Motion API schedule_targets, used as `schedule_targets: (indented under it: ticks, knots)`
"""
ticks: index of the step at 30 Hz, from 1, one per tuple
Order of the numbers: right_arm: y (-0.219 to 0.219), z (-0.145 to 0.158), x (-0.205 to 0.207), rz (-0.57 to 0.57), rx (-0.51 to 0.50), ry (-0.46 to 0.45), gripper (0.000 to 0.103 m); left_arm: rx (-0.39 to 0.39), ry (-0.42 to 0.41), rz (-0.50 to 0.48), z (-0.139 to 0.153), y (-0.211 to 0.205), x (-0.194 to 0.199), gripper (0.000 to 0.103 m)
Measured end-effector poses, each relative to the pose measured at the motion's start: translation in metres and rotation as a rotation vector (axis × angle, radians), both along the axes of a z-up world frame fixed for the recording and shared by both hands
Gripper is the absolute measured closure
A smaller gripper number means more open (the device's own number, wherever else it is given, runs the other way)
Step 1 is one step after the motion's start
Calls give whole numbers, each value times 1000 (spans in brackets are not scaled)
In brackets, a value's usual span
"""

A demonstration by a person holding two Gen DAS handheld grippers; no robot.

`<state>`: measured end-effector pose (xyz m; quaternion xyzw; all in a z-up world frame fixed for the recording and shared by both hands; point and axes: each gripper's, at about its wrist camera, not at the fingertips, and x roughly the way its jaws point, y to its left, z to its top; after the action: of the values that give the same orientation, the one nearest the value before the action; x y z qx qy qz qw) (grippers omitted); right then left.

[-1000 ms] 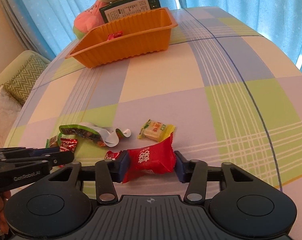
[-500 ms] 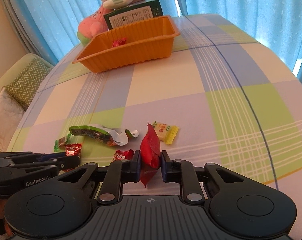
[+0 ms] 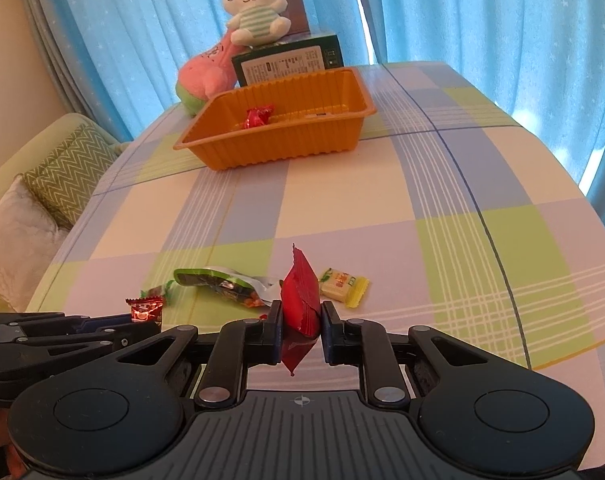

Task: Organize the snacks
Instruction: 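Lift both held snacks off the table toward the orange tray, then carry both snacks over the orange tray and open both tools to drop them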

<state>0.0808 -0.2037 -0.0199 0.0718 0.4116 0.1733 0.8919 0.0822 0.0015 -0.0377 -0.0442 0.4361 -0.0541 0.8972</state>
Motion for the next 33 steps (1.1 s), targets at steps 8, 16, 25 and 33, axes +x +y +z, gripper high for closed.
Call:
schedule_targets:
  ticks: [8,16,25,33]
  knots:
    - [4,13,-8,15,-1,-28,84,-3,-31,3,18,1,-8,85]
    - [6,22,-10,26,-5,-46,84,-3,-49,8,29,2,-12,85]
    - [6,28,-6,31,-16,-53,84,-9,-62,-6,39,1,-3,85]
    - [6,36,17,39,-36,-70,84,-25,-88,-15,55,2,23,85]
